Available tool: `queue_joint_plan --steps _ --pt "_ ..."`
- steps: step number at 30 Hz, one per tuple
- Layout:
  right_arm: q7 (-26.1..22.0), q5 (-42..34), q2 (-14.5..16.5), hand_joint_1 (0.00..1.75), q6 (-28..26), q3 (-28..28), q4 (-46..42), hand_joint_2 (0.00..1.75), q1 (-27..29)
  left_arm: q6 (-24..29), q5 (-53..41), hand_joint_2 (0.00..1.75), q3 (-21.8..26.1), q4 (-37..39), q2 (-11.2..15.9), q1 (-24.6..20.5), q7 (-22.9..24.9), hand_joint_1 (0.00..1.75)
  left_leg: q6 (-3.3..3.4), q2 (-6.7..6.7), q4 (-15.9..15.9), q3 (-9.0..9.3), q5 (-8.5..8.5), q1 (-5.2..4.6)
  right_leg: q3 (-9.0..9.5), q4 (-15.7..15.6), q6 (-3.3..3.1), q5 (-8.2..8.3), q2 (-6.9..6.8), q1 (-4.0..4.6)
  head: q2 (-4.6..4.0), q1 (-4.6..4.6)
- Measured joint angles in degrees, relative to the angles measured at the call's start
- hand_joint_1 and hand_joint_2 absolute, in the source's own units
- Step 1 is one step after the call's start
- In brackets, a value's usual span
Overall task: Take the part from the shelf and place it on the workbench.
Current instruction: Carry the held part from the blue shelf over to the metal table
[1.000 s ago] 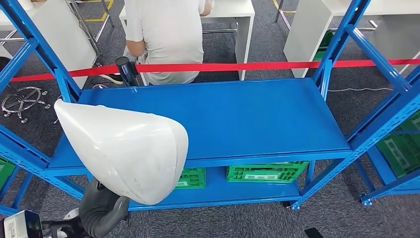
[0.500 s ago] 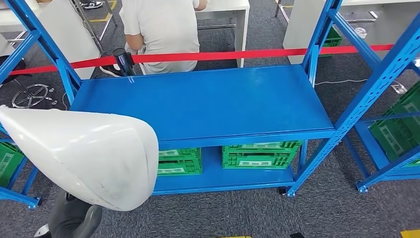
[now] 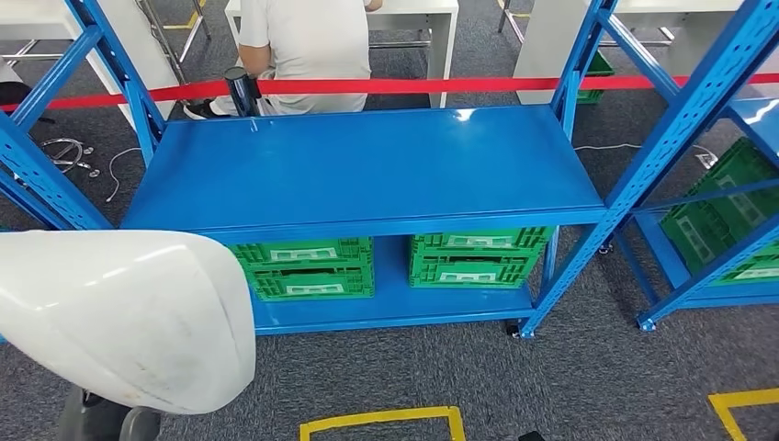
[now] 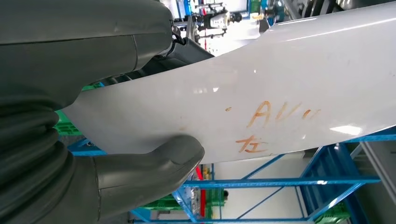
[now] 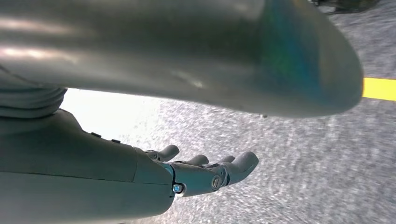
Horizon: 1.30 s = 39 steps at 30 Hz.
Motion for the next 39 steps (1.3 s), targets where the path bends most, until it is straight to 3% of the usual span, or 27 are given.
queue_joint_plan --steps 1,3,5,7,8,11,12,13,15,16,18,19,20,22,23,25,27,28,29,30,31,32,34,35,37,38,39 --pt "-0.1 0.3 -0.3 0.0 0.0 0.2 0.0 0.0 -0.1 0.0 0.0 1.75 0.4 -0.3 0.0 0.7 -0.4 1.75 -0.15 0.0 0.5 -1.01 0.48 0.0 3.0 -3.4 -0.19 0.93 -0.01 0.08 0.0 0.0" --pt "-0.4 0.5 -0.8 0.0 0.0 0.6 0.0 0.0 -0.2 0.0 0.0 1.75 1.1 -0.9 0.0 1.6 -0.9 1.75 -0.65 0.0 1.5 -2.36 1.19 -0.11 8.4 -11.1 -0.59 -0.02 -0.01 0.35 -0.01 0.03" --pt "-0.7 0.2 -1.2 0.0 -0.2 0.7 0.0 0.0 -0.4 -0.2 0.1 1.75 1.5 -1.3 0.0 2.0 -1.1 1.75 -1.27 0.01 1.8 -2.78 2.01 -0.1 10.01 -14.4 -1.04 -1.25 0.0 0.64 0.0 0.07" --pt "-0.6 -0.7 -1.6 0.0 -0.6 0.7 0.0 0.0 -0.4 -1.0 0.2 1.75 1.6 -1.2 -0.2 1.7 -1.4 1.75 -1.91 -0.13 1.7 -3.14 2.5 -0.07 9.16 -14.7 -1.66 -0.22 -0.19 0.44 0.0 0.05" --pt "-0.4 -1.2 -1.8 0.0 -0.7 0.7 0.0 0.0 -0.4 -1.5 0.3 1.75 1.6 -0.8 -0.4 1.2 -1.4 1.75 -2.29 -0.26 2.3 -3.63 1.41 -0.01 8.53 -14.9 -2.02 0.55 -0.39 0.27 0.0 0.01" --pt "1.0 -2.3 -2.5 0.0 -1.1 0.7 -0.2 0.0 -0.4 -2.5 1.0 1.75 1.6 1.2 -1.6 -1.7 -0.6 1.75 -3.58 -0.52 9.8 -5.64 -6.57 0.69 5.96 -15.0 -2.53 2.94 -0.85 -0.1 0.0 -0.1" --pt "1.6 -2.6 -2.6 0.0 -1.2 0.7 -0.2 0.0 -0.4 -2.6 1.4 1.75 1.6 2.0 -2.0 -2.6 -0.2 1.75 -3.93 -0.52 13.3 -6.01 -8.32 0.99 5.01 -15.0 -2.46 3.72 -0.9 -0.12 0.0 -0.11" --pt "2.1 -2.7 -2.8 0.0 -1.3 0.7 -0.2 0.0 -0.4 -2.7 1.7 1.75 1.6 2.6 -2.4 -3.3 0.0 1.75 -4.2 -0.51 15.9 -5.88 -8.62 1.25 4.0 -14.9 -2.33 4.52 -0.93 -0.15 0.0 -0.11" --pt "2.8 -2.9 -3.0 0.0 -1.3 0.7 -0.2 0.0 -0.4 -2.9 2.0 1.75 1.6 3.6 -2.9 -4.4 0.3 1.75 -4.47 -0.52 15.8 -3.17 -6.1 1.63 2.13 -14.8 -1.96 6.07 -0.92 -0.26 0.0 -0.11" --pt "3.2 -3.0 -3.0 0.0 -1.4 0.7 -0.2 0.0 -0.4 -3.0 2.1 1.75 1.6 3.8 -3.1 -4.8 0.4 1.75 -4.48 -0.57 12.7 -0.27 -4.82 1.76 1.36 -14.7 -1.7 6.8 -0.85 -0.33 0.0 -0.11" --pt "3.8 -3.3 -3.2 0.0 -1.5 0.5 -0.3 0.0 -0.3 -3.1 2.1 1.75 1.6 3.9 -3.3 -5.2 0.1 1.75 -4.15 -0.82 3.9 6.44 -5.4 1.64 0.37 -14.6 -1.0 8.07 -0.66 -0.42 -0.01 -0.09" --pt "4.1 -3.4 -3.3 0.0 -1.5 0.4 -0.3 0.0 -0.3 -3.2 2.0 1.75 1.7 3.9 -3.4 -5.3 -0.2 1.75 -3.79 -0.92 0.6 8.52 -6.28 1.42 0.2 -14.7 -0.58 8.71 -0.59 -0.49 -0.01 -0.09" --pt "4.0 -3.5 -3.5 0.0 -1.5 0.1 -0.3 0.0 -0.3 -3.2 1.9 1.75 1.9 3.8 -3.5 -5.2 -0.6 1.75 -3.29 -0.97 -1.3 9.39 -6.9 1.09 0.12 -15.0 -0.1 9.37 -0.56 -0.59 -0.01 -0.1" --pt "3.4 -3.4 -3.9 0.0 -1.5 -0.2 -0.3 0.0 -0.1 -3.5 1.8 1.75 2.6 3.5 -4.0 -4.8 -1.3 1.75 -1.99 -0.79 -1.8 8.57 -6.01 0.78 -0.07 -15.6 0.84 10.31 -0.48 -0.89 -0.01 -0.16" --pt "3.0 -3.3 -4.1 0.0 -1.5 -0.3 -0.3 0.0 0.0 -3.7 1.7 1.75 2.9 3.3 -4.3 -4.6 -1.5 1.75 -1.27 -0.67 -2.0 7.95 -5.27 0.74 -0.47 -15.1 1.13 9.45 -0.42 -0.99 -0.01 -0.18" --pt "2.2 -3.4 -4.6 0.0 -1.3 -0.5 -0.3 0.0 0.0 -4.1 1.8 1.75 3.4 3.1 -4.9 -4.2 -1.7 1.75 -0.14 -0.42 -2.1 6.32 -3.69 0.71 -2.01 -10.9 1.26 4.25 -0.3 -1.03 -0.02 -0.15" --pt "1.5 -3.5 -5.3 0.0 -1.0 -0.8 -0.3 0.0 -0.2 -4.4 2.0 1.75 3.5 3.3 -5.2 -4.1 -1.6 1.75 0.4 -0.37 -1.9 4.48 -2.26 0.37 -3.61 -3.5 1.14 -1.24 -0.21 -0.73 -0.02 -0.13" --pt "1.3 -3.5 -5.6 0.0 -0.9 -1.0 -0.3 0.0 -0.2 -4.6 2.0 1.75 3.5 3.5 -5.3 -4.2 -1.5 1.75 0.51 -0.34 -1.7 3.5 -1.55 0.2 -3.79 -0.4 1.06 -2.01 -0.15 -0.52 -0.01 -0.14" --pt "1.2 -3.5 -5.9 0.0 -0.8 -1.1 -0.3 0.0 -0.3 -4.7 2.1 1.75 3.5 3.7 -5.3 -4.3 -1.5 1.75 0.53 -0.32 -1.3 2.43 -0.86 0.08 -3.22 1.1 0.93 -1.3 -0.09 -0.3 -0.01 -0.14" --pt "1.0 -3.6 -6.1 0.0 -0.7 -1.1 -0.3 0.0 -0.3 -4.8 2.3 1.75 3.5 4.0 -5.4 -4.4 -1.5 1.75 0.49 -0.33 -0.9 1.31 -0.24 0.02 -1.69 0.7 0.75 0.29 -0.06 -0.08 0.0 -0.14" --pt "0.8 -3.5 -6.3 0.0 -0.7 -1.2 -0.3 0.0 -0.3 -4.8 2.5 1.75 3.5 4.3 -5.5 -4.5 -1.5 1.75 0.38 -0.34 -0.3 0.1 0.29 -0.01 0.87 -1.7 0.54 1.85 -0.05 0.11 0.0 -0.13" --pt "0.5 -3.5 -6.5 0.0 -0.7 -1.2 -0.3 0.0 -0.3 -4.9 2.7 1.75 3.5 4.6 -5.5 -4.7 -1.5 1.75 0.2 -0.34 0.3 -0.96 0.75 -0.04 3.98 -5.5 0.25 2.13 -0.05 0.3 -0.01 -0.13" --pt "0.0 -3.6 -6.8 0.0 -0.8 -1.2 -0.4 0.0 -0.4 -4.9 3.1 1.75 3.5 5.2 -5.6 -5.3 -1.5 1.75 -0.29 -0.27 1.2 -2.3 1.52 -0.17 8.8 -12.9 -0.35 0.52 -0.02 0.65 -0.02 -0.15" --pt "-0.2 -3.7 -6.8 0.0 -1.0 -1.3 -0.4 0.0 -0.4 -4.9 3.3 1.75 3.6 5.6 -5.6 -5.7 -1.4 1.75 -0.59 -0.21 1.3 -2.59 1.97 -0.18 9.62 -14.7 -0.65 -0.38 -0.01 0.81 -0.01 -0.18" --pt "-0.5 -4.2 -6.8 0.0 -1.3 -1.7 -0.4 0.0 -0.4 -5.0 3.8 1.75 3.6 6.3 -5.5 -6.4 -1.1 1.75 -1.25 -0.2 1.2 -2.82 2.8 -0.14 9.15 -15.4 -1.25 0.17 -0.11 0.79 -0.01 -0.16" --pt "-0.5 -4.4 -6.8 0.0 -1.5 -2.0 -0.4 0.0 -0.4 -5.0 4.0 1.75 3.7 6.7 -5.5 -6.6 -0.9 1.75 -1.62 -0.31 1.5 -3.16 2.36 -0.1 8.68 -15.4 -1.64 0.8 -0.21 0.63 -0.01 -0.19" --pt "-0.4 -4.5 -6.7 0.0 -1.6 -2.2 -0.4 0.0 -0.4 -5.0 4.1 1.75 3.7 7.1 -5.5 -6.9 -0.7 1.75 -2.03 -0.44 2.6 -3.72 0.76 -0.03 8.07 -15.6 -2.01 1.51 -0.34 0.45 -0.01 -0.21"
